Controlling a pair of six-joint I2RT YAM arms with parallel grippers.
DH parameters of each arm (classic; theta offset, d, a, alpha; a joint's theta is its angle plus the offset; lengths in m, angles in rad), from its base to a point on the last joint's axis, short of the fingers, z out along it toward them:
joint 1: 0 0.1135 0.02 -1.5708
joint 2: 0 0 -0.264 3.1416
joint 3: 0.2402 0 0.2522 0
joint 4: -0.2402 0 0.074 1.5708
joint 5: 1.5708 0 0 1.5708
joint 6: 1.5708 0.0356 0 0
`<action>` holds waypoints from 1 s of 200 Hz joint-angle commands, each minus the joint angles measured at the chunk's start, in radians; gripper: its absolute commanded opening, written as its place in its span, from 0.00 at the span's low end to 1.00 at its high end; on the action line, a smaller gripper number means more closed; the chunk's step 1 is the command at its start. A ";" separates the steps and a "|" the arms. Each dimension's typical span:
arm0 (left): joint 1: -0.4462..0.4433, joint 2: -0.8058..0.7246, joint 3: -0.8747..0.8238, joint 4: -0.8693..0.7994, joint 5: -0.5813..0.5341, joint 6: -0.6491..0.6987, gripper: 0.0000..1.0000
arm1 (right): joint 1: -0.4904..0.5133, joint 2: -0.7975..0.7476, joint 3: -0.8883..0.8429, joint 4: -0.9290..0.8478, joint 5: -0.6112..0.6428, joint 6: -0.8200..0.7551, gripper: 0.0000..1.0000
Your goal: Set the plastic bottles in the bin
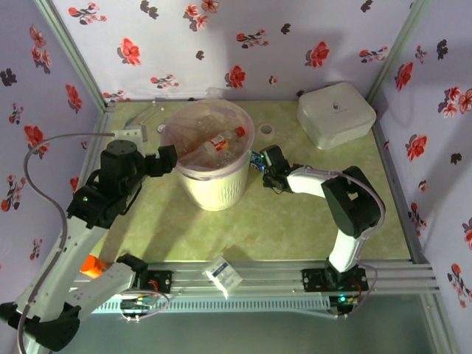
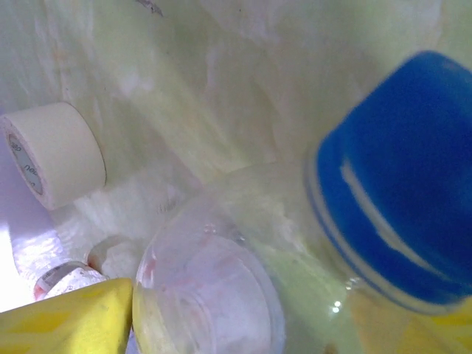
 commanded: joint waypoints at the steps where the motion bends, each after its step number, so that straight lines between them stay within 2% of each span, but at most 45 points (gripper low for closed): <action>1: 0.011 -0.022 0.011 -0.023 -0.023 0.019 0.93 | -0.023 -0.029 -0.042 -0.005 0.053 0.000 0.67; 53: 0.014 -0.039 0.043 -0.017 0.016 -0.008 0.94 | -0.091 -0.130 -0.107 0.024 0.061 -0.068 0.57; 93: 0.018 -0.022 0.063 -0.003 0.063 -0.028 0.94 | -0.202 -0.341 -0.147 -0.085 0.126 -0.264 0.48; 130: 0.020 0.017 0.058 0.028 0.071 -0.046 0.95 | -0.307 -0.579 -0.139 -0.207 0.147 -0.587 0.46; 163: 0.023 0.054 0.050 0.022 0.066 -0.033 0.95 | -0.355 -0.776 -0.064 -0.251 0.202 -0.952 0.41; 180: 0.024 0.074 0.042 0.021 0.061 -0.032 0.96 | -0.357 -0.805 0.015 -0.220 0.125 -1.150 0.41; 200: 0.024 0.094 0.039 0.021 0.046 -0.032 0.97 | -0.352 -0.784 0.113 -0.181 -0.036 -1.261 0.39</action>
